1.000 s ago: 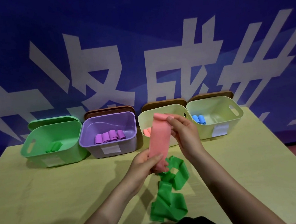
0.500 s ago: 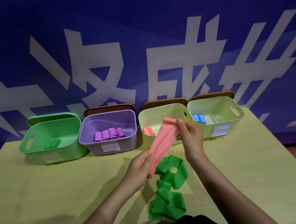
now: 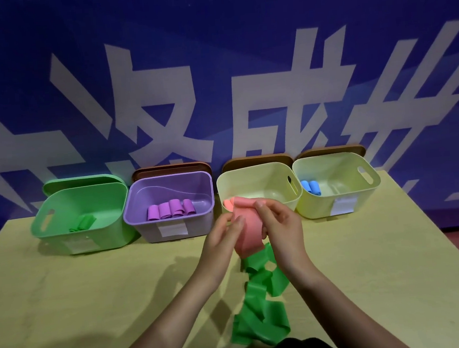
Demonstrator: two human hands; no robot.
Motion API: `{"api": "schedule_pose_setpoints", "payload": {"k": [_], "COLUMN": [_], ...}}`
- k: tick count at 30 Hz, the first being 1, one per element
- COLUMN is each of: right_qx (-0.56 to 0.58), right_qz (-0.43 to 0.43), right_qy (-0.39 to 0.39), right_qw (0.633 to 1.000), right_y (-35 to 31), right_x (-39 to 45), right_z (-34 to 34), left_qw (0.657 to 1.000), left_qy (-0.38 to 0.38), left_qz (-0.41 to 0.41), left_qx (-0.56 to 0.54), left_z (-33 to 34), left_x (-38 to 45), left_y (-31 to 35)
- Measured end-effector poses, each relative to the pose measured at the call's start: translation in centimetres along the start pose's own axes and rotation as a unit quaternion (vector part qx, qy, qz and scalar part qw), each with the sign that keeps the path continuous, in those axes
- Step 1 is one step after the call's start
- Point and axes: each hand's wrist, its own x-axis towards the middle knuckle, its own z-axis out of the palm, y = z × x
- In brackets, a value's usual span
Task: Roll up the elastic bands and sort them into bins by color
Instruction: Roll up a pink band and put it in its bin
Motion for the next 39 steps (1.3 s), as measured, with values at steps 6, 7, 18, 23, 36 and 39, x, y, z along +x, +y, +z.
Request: {"api": "schedule_pose_setpoints", "payload": {"k": [6,7,18,23,36,39], "right_qx": [-0.015,-0.015,-0.074,-0.150,-0.020,-0.041], "right_qz": [-0.081,-0.087,-0.118,-0.228,-0.053,-0.062], "right_qy": [0.012,0.008,-0.064,-0.105,-0.164,-0.144], "right_qw": [0.997,0.996,0.988,0.956,0.985,0.987], "right_y": [-0.7,-0.8,0.3,0.1,-1.1,-0.6], "right_x": [-0.6,-0.6,0.1,0.4,0.2,0.2], "right_z": [0.6,0.5,-1.1,-1.7,-1.3,-1.1], "left_qw": [0.998,0.997,0.993,0.991,0.997,0.997], "left_qy": [0.029,0.038,0.075,0.055,0.065,0.062], "left_qz": [0.008,0.011,-0.095,-0.094,-0.033,-0.042], "left_qx": [0.048,0.059,-0.015,-0.071,0.018,0.036], "left_z": [1.4,1.5,1.0,1.1,0.3,0.5], "left_x": [0.2,0.3,0.1,-0.3,-0.3,-0.5], "left_y": [-0.3,-0.3,1.5,2.3,1.9,1.8]}}
